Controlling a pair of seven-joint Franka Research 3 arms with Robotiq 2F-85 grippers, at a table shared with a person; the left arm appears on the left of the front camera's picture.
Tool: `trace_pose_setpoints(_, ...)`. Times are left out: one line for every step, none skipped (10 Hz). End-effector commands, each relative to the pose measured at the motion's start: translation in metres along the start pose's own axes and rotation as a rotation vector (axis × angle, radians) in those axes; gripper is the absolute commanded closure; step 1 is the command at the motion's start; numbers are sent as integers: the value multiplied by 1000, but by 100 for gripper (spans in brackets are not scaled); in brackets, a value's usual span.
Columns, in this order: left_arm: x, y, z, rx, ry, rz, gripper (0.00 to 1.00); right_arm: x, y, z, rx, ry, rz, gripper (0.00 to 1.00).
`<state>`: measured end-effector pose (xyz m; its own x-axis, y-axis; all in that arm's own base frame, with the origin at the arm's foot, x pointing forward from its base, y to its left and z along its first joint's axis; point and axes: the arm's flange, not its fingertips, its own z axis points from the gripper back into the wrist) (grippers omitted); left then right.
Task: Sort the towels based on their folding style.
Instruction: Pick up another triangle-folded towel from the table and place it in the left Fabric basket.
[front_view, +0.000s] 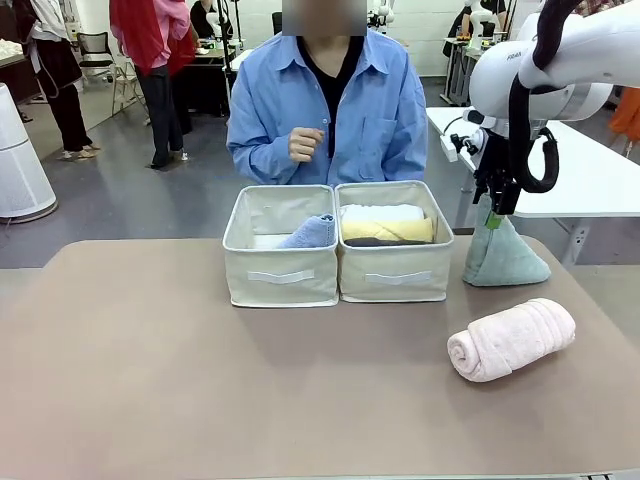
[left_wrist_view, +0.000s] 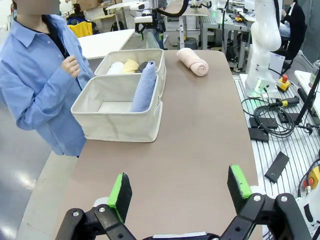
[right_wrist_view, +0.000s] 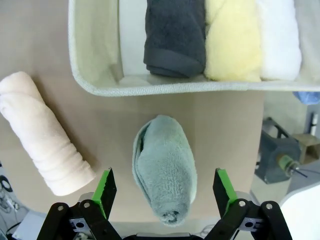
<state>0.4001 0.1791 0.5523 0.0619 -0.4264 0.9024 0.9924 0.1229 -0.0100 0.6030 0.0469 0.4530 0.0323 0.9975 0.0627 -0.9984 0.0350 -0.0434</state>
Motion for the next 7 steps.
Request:
trace_pose_setpoints(1, -1, 0, -1, -4, -8, 0, -3, -11, -2, 17, 25, 52, 0)
trace_pose_setpoints(1, -1, 0, -1, -4, -8, 0, -3, -11, -2, 23, 17, 65, 59)
trace_pose_setpoints(1, -1, 0, -1, -4, -8, 0, -3, -11, -1, 21, 7, 67, 60)
trace_pose_setpoints(1, -1, 0, -1, -4, -8, 0, -3, -9, 2, 16, 0, 65, 100)
trace_pose_setpoints(1, -1, 0, -1, -4, -8, 0, -2, -5, 5, 7, 4, 73, 100)
trace_pose_setpoints(1, -1, 0, -1, -4, -8, 0, -2, -1, 9, -5, 13, 77, 100)
trace_pose_setpoints(1, -1, 0, -1, -4, -8, 0, -1, 4, 16, -23, 26, 79, 88)
